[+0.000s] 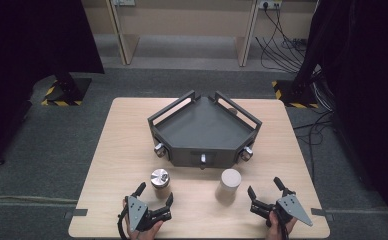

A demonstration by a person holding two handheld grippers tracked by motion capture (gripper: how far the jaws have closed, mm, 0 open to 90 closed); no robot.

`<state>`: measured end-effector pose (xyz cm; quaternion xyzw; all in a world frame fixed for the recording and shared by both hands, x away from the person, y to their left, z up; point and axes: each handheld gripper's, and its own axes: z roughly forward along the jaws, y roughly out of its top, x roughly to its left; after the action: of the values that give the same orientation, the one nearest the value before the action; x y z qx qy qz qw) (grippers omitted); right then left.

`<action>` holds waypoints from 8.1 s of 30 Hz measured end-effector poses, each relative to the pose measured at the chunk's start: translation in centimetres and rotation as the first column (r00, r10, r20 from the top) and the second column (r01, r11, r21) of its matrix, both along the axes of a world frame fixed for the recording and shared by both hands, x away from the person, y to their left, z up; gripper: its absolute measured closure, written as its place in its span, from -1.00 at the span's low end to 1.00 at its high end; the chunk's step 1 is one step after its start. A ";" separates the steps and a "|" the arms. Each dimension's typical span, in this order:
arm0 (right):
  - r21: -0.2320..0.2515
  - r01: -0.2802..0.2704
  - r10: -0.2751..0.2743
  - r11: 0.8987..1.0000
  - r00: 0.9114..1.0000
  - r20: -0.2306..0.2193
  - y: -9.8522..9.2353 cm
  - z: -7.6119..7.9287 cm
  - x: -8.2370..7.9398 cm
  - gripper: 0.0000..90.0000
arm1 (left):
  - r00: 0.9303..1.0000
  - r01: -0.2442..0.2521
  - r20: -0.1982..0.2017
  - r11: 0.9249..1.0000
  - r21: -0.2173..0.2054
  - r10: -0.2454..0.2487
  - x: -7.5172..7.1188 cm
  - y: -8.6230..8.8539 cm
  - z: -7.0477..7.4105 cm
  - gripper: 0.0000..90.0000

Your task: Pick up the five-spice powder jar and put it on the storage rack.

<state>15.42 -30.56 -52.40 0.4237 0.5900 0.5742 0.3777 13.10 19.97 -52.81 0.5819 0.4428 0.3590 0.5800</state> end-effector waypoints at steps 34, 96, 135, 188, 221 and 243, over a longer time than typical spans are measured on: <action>0.001 -0.011 0.011 1.000 1.000 -0.001 -0.1 0.0 0.1 -0.98 | 1.000 0.018 -0.019 1.000 -0.003 -0.018 0.3 0.2 0.3 -0.98; -0.001 -0.020 0.020 1.000 1.000 0.000 -0.2 0.0 0.2 -0.98 | 0.999 0.016 -0.050 1.000 -0.004 -0.016 3.3 -0.4 1.2 -0.98; -0.002 -0.018 0.018 1.000 1.000 0.003 -0.2 0.0 0.1 -0.97 | 0.993 -0.024 -0.118 0.999 0.043 0.028 4.0 -1.2 2.1 -0.62; 0.000 -0.026 0.026 1.000 1.000 0.001 -0.3 0.0 0.2 -0.97 | 0.996 0.025 -0.088 0.999 0.045 -0.021 4.1 -0.7 2.6 -0.33; 0.000 -0.030 0.030 1.000 1.000 -0.001 -0.4 0.0 0.2 -0.97 | 0.977 0.203 -0.079 0.978 0.050 -0.199 6.8 -0.3 9.5 -0.32; 0.000 -0.034 0.034 0.999 0.999 -0.003 -0.5 0.1 0.3 -0.97 | 0.962 0.269 -0.067 0.961 0.058 -0.265 10.9 -0.7 15.4 -0.32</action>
<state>15.69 -31.02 -52.34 0.4144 0.5978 0.5799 0.3670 24.03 19.23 -37.40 0.6654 0.3649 0.2751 0.5903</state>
